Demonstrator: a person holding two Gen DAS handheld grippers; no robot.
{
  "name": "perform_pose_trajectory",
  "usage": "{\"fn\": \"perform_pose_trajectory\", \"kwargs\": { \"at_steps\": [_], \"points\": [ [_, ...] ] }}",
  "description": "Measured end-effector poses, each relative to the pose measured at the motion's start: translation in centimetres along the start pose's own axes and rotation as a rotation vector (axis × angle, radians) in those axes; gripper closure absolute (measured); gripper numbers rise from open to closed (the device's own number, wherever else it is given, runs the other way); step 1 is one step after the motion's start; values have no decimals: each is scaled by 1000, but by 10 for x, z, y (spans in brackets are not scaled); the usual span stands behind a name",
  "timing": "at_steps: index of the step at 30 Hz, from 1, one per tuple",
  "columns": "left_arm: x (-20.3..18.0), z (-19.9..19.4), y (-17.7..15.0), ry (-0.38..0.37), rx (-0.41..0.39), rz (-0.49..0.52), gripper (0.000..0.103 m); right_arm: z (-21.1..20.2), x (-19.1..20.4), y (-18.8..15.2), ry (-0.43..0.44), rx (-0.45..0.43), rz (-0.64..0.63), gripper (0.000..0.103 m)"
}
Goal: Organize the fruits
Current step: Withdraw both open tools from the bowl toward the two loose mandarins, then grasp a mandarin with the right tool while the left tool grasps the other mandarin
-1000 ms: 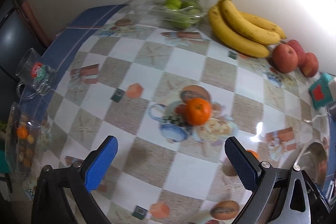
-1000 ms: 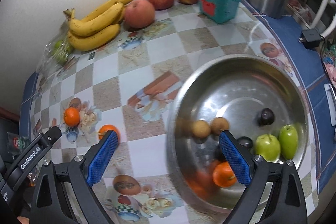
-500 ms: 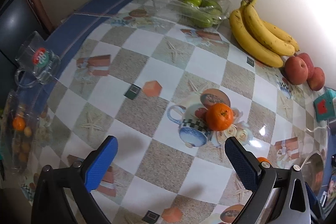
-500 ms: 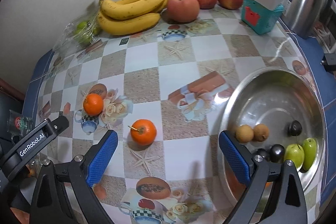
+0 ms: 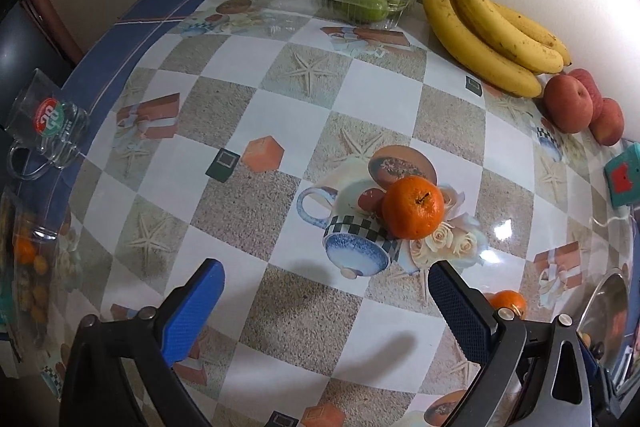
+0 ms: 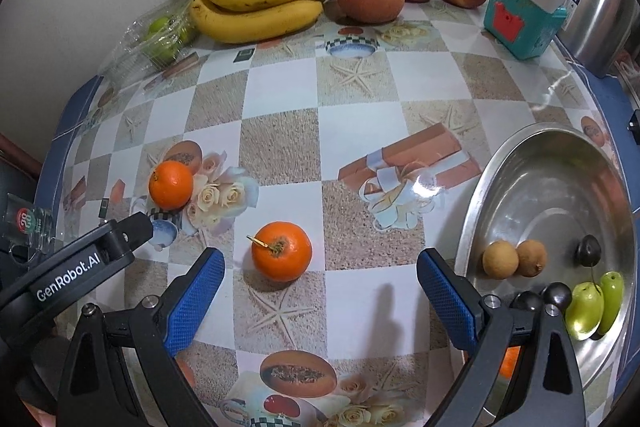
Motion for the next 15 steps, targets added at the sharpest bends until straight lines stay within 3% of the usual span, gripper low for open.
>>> {"fn": "perform_pose_trajectory", "kwargs": {
  "at_steps": [9, 11, 15],
  "points": [
    [-2, -1, 15, -53, -22, 37, 0, 6, 5, 4, 12, 6, -5, 8],
    [-6, -1, 17, -63, -30, 58, 1, 8, 7, 5, 13, 12, -10, 18],
    [-17, -2, 21, -96, -46, 98, 4, 13, 9, 5, 15, 24, -10, 23]
  ]
}}
Point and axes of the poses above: each gripper's, at about its wrist camera, not at the fingertips, and z roughly the way its jaws point, x to its left, y to its top, the point moved 4 cm from there along z, roughly the way its jaws point, and after that the axes turned 15 degrees about x, right-handed, at the moved point
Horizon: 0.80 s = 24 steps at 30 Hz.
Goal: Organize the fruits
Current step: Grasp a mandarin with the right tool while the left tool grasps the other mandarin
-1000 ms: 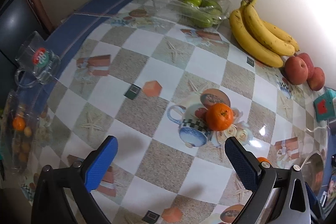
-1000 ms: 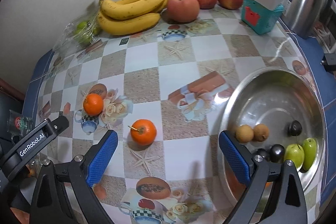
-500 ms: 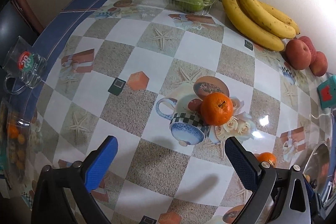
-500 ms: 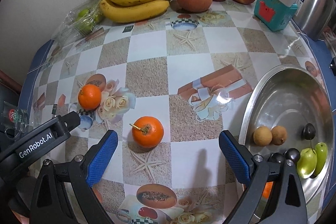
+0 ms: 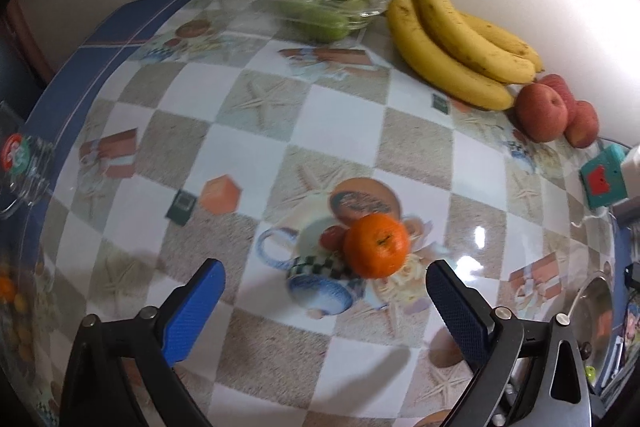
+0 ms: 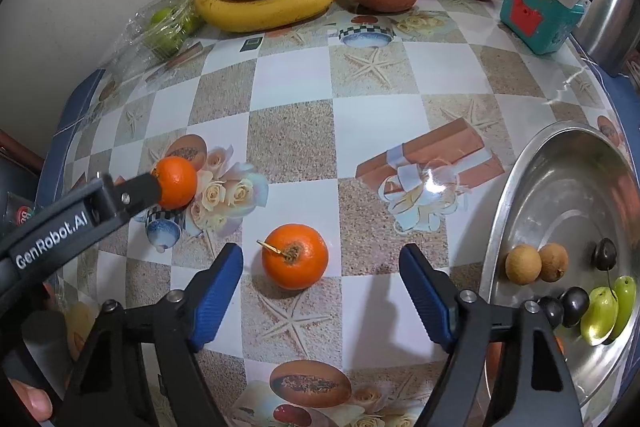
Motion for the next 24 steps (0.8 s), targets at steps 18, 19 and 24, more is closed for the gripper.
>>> {"fn": "perform_pose_trajectory", "kwargs": {
  "at_steps": [18, 19, 24],
  "points": [
    [-27, 19, 6, -23, 19, 97, 59, 2, 5, 1, 44, 11, -19, 60],
    [-27, 18, 5, -21, 19, 96, 60, 1, 6, 1, 46, 11, -21, 62],
    [-27, 18, 5, -22, 16, 90, 62, -1, 7, 1, 57, 7, -26, 69]
  ]
}}
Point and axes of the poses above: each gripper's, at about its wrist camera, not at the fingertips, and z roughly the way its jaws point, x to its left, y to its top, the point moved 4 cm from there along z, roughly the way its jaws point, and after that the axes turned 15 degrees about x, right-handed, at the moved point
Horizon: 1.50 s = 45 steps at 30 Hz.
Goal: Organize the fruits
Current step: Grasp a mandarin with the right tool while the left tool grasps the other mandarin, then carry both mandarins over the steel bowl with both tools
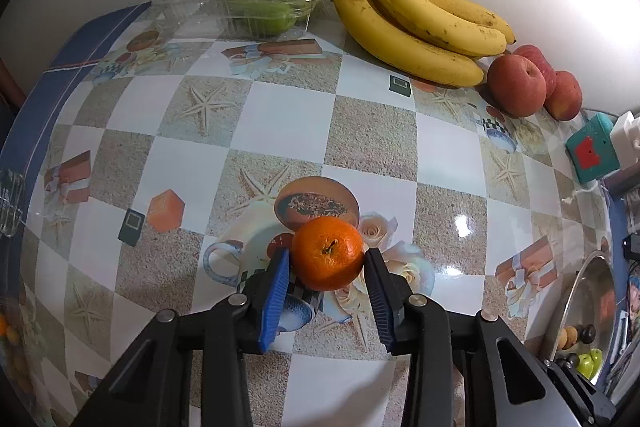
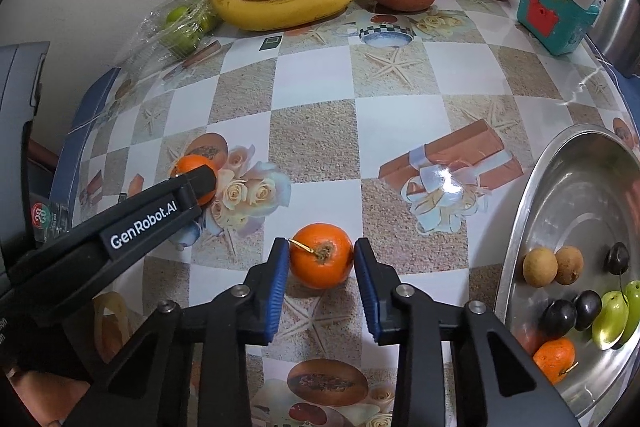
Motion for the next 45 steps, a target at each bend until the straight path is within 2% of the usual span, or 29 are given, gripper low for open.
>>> {"fn": "perform_pose_trajectory", "kwargs": {
  "at_steps": [11, 26, 31, 37, 45],
  "points": [
    [-2, -5, -2, 0, 1, -11, 63, -7, -2, -2, 13, -14, 3, 69],
    [-9, -53, -9, 6, -64, -27, 63, -43, -11, -3, 46, -79, 35, 69],
    [-23, -69, -15, -17, -93, 6, 63, -55, -15, -4, 52, -103, 46, 69],
    [-47, -84, -24, -4, -129, 61, 63, -63, -31, -6, 30, -115, 79, 69],
    [-98, -80, -44, -17, -110, 184, 63, -72, -95, -13, -2, -122, 231, 69]
  ]
}}
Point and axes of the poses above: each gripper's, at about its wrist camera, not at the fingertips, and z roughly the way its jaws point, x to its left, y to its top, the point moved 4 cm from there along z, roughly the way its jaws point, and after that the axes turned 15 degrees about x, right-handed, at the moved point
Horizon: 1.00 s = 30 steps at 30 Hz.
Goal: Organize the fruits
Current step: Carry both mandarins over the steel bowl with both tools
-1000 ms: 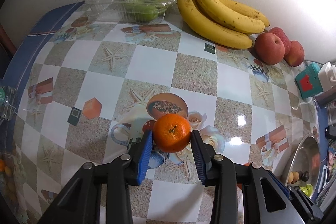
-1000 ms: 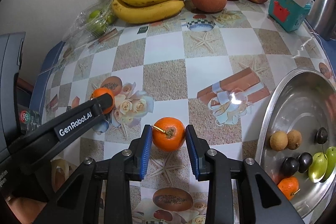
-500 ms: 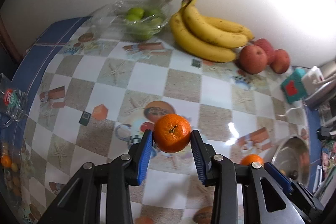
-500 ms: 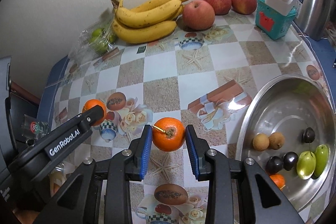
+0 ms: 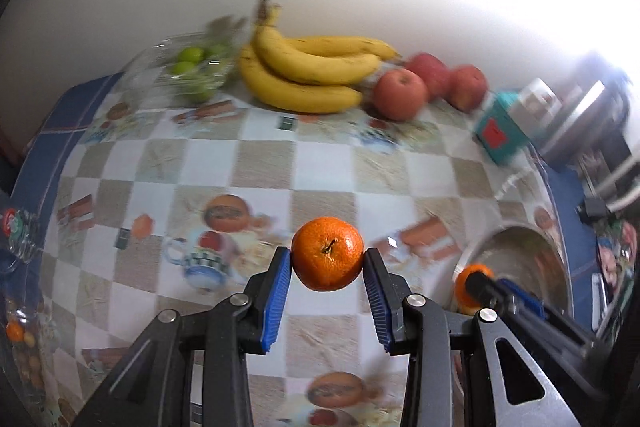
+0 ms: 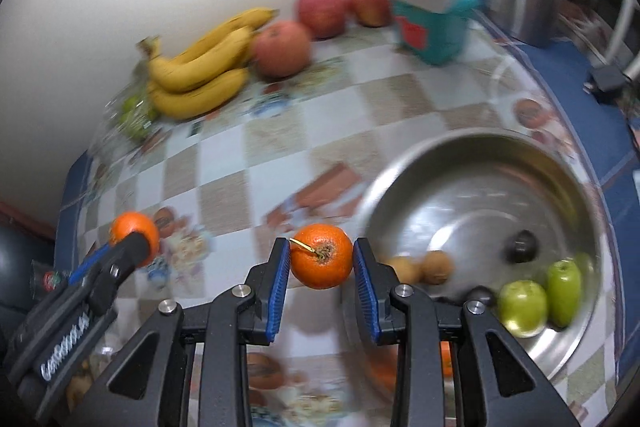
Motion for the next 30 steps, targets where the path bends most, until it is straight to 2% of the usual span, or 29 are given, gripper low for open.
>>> {"fn": "perform_pose_trajectory", "kwargs": {
  "at_steps": [4, 9, 15, 23, 30],
  "points": [
    [-29, 2, -6, -35, 15, 66, 63, -7, -33, 3, 7, -5, 78, 69],
    [-59, 4, -13, -40, 27, 133, 63, -19, -69, 5, 5, -26, 158, 69],
    [-95, 16, -26, -64, 77, 218, 63, -29, -103, 7, 0, -39, 225, 69],
    [-130, 46, -45, -45, 161, 315, 63, -16, -112, 6, -10, -1, 242, 69],
    [-135, 59, -52, -46, 207, 319, 63, 1, -109, 5, -12, 42, 237, 69]
  ]
}}
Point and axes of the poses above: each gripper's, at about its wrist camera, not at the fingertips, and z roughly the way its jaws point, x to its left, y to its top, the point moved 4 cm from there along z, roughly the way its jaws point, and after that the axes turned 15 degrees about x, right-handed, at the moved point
